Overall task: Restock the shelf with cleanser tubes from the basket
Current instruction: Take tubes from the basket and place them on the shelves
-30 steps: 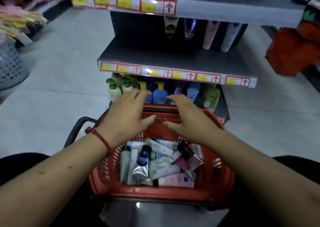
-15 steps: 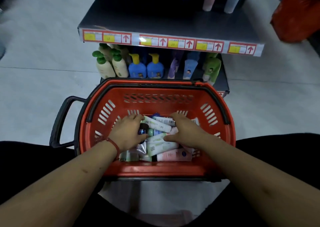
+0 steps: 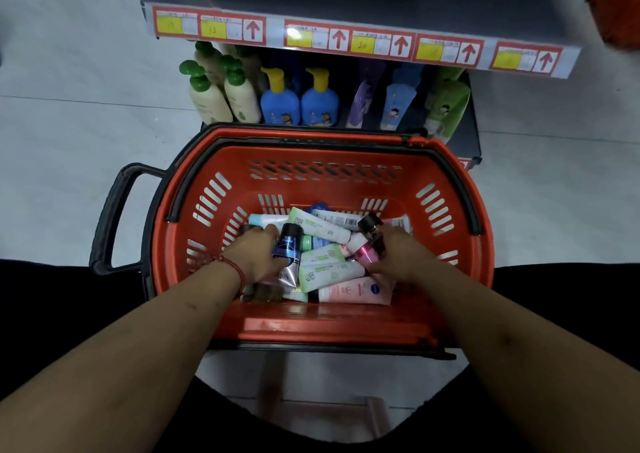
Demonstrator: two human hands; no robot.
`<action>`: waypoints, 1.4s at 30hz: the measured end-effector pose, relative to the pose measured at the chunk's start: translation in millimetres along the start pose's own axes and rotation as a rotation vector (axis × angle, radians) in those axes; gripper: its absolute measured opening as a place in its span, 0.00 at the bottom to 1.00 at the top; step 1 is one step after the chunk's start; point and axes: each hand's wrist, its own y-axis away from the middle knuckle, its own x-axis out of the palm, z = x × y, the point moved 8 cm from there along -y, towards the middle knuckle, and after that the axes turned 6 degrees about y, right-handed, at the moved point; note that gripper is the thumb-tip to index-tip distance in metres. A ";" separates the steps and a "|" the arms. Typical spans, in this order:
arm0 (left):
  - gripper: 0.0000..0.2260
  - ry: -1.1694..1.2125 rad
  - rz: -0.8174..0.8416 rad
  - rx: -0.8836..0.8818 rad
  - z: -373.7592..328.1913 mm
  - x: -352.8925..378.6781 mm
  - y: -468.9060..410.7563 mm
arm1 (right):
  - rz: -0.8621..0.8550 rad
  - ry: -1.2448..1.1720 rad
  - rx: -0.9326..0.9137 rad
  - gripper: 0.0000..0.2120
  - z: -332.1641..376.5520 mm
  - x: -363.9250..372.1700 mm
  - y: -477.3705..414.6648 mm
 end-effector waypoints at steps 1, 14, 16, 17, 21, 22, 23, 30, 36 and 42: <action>0.27 0.012 0.010 -0.012 0.1 5.9 -4.1 | -0.007 0.004 0.044 0.38 -7.4 0.4 -3.0; 0.37 0.152 -0.008 -0.173 12.9 35.3 -50.4 | -0.215 -0.107 0.252 0.18 -45.4 -7.2 -42.4; 0.37 0.147 -0.005 -0.166 9.3 47.2 -51.5 | -0.223 -0.118 0.243 0.18 -35.4 -3.4 -49.4; 0.37 0.137 0.008 -0.166 8.7 54.1 -52.2 | -0.220 -0.106 0.245 0.18 -30.4 -0.1 -52.6; 0.42 0.141 0.094 -0.209 7.7 70.4 -54.1 | -0.238 0.095 0.258 0.21 -15.9 7.2 -61.2; 0.44 0.135 0.109 -0.215 8.2 71.5 -55.0 | -0.234 0.166 0.242 0.24 -12.8 9.1 -63.6; 0.44 0.125 0.118 -0.220 9.4 72.1 -55.2 | -0.223 0.208 0.233 0.28 -11.1 11.1 -65.6; 0.29 0.238 0.020 -0.240 11.3 49.7 -46.1 | 0.018 0.003 0.223 0.28 -16.6 36.8 -69.7; 0.06 0.787 -0.034 -0.146 -17.7 1.3 -21.6 | -0.183 -0.465 0.312 0.26 -20.8 10.4 -38.3; 0.12 1.010 0.116 -0.027 -58.1 -62.5 17.4 | -0.198 -0.980 0.237 0.17 25.9 -63.7 -8.8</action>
